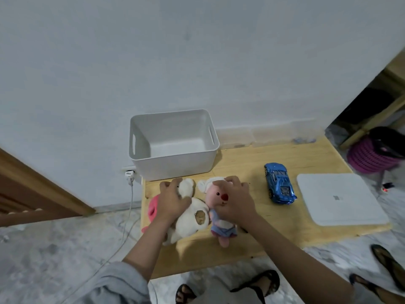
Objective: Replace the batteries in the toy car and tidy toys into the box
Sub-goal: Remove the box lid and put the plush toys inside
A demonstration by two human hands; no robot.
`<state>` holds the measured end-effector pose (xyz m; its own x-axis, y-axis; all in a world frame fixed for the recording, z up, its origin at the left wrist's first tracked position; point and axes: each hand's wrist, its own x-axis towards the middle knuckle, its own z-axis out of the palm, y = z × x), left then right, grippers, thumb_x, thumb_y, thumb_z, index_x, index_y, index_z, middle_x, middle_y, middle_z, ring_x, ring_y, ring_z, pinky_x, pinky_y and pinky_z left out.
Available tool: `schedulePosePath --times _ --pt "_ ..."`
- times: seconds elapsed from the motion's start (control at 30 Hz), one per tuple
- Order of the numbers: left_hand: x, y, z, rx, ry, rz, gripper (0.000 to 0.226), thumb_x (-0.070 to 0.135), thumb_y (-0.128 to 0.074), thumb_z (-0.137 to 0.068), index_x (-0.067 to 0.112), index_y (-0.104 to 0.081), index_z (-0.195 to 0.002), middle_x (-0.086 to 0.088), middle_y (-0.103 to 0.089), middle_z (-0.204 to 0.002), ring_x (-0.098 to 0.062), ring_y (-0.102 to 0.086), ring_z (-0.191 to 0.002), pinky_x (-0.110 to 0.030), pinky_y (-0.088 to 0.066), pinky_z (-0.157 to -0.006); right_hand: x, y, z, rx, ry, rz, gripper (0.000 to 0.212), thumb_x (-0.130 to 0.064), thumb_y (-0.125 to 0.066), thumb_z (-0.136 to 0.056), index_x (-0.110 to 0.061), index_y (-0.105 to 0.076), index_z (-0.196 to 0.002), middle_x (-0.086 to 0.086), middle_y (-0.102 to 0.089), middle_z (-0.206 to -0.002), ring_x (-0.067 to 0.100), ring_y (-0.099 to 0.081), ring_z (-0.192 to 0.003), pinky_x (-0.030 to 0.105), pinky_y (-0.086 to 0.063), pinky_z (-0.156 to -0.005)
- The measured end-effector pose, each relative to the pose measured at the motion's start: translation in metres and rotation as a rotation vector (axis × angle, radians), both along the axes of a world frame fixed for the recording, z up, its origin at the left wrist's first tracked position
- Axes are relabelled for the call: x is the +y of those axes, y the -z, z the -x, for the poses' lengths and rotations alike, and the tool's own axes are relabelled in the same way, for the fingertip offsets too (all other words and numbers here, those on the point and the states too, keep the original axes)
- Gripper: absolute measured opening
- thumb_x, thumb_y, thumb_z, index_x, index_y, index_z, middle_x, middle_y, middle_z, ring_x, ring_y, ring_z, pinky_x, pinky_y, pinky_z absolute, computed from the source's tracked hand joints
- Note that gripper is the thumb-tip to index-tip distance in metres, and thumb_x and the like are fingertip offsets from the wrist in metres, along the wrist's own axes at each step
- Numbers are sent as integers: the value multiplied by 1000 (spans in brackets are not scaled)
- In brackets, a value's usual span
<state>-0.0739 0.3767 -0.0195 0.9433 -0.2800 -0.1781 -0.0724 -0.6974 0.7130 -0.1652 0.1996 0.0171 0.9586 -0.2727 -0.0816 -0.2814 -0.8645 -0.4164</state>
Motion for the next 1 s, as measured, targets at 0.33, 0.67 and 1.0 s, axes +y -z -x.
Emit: schedulePosePath --times 0.33,0.67,1.0 --pt "-6 -34 22 -119 -116 252 55 11 -72 -71 20 -59 -124 -1 -42 -112 7 -47 -78 4 -34 -68 -16 -82 -8 -157 26 -186 62 -25 -74 -63 -31 -59 -122 -2 -49 -113 23 -45 -105 30 -46 -76" --pt "-14 -127 0 -265 -253 371 54 20 -76 -65 34 -64 -115 7 -41 -103 4 -51 -83 -2 -35 -68 -31 -171 -50 -220 -58 -138 62 -29 -70 -61 -46 -54 -119 -8 -46 -108 20 -45 -108 37 -48 -87" --pt "-10 -182 -88 -649 -341 183 44 21 -72 -67 33 -64 -109 3 -36 -105 -22 -46 -102 -27 -43 -72 -30 -187 -129 -499 -90 -113 56 -27 -74 -63 -32 -52 -113 -1 -40 -114 25 -45 -108 30 -46 -76"
